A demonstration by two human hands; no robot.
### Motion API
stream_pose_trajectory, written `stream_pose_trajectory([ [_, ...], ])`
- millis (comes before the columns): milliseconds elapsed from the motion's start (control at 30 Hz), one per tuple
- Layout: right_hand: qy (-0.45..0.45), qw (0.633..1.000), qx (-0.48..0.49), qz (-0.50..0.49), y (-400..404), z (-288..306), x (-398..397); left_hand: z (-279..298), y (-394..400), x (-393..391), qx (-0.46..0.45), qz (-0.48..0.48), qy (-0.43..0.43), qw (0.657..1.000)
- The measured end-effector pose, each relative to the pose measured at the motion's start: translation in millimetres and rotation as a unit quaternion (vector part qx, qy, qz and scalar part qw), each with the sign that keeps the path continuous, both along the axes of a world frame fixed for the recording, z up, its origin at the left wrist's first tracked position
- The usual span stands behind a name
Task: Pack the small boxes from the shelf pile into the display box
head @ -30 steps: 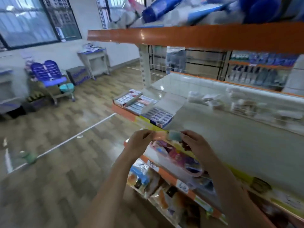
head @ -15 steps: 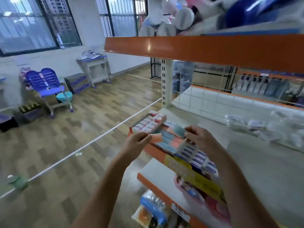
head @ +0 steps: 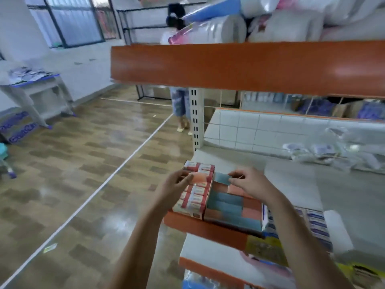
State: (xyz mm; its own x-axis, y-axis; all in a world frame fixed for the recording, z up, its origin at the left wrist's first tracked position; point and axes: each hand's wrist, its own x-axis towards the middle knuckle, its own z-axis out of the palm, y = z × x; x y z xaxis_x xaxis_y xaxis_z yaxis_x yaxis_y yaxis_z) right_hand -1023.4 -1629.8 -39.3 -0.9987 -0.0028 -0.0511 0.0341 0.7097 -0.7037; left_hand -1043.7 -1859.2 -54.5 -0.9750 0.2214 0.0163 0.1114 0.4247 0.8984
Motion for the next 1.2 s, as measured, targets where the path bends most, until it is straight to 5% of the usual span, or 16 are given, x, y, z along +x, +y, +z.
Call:
stream_pose_trajectory([
  [433, -0.050, 0.989, 0.055, -0.128, -31, -10, 0, -14, -24, -60, -0.023, -0.153, -0.015, 0.988],
  [1200, 0.060, 0.969, 0.226, -0.074, -46, -36, -10, -8, -12, -50, 0.000, -0.133, -0.017, 0.991],
])
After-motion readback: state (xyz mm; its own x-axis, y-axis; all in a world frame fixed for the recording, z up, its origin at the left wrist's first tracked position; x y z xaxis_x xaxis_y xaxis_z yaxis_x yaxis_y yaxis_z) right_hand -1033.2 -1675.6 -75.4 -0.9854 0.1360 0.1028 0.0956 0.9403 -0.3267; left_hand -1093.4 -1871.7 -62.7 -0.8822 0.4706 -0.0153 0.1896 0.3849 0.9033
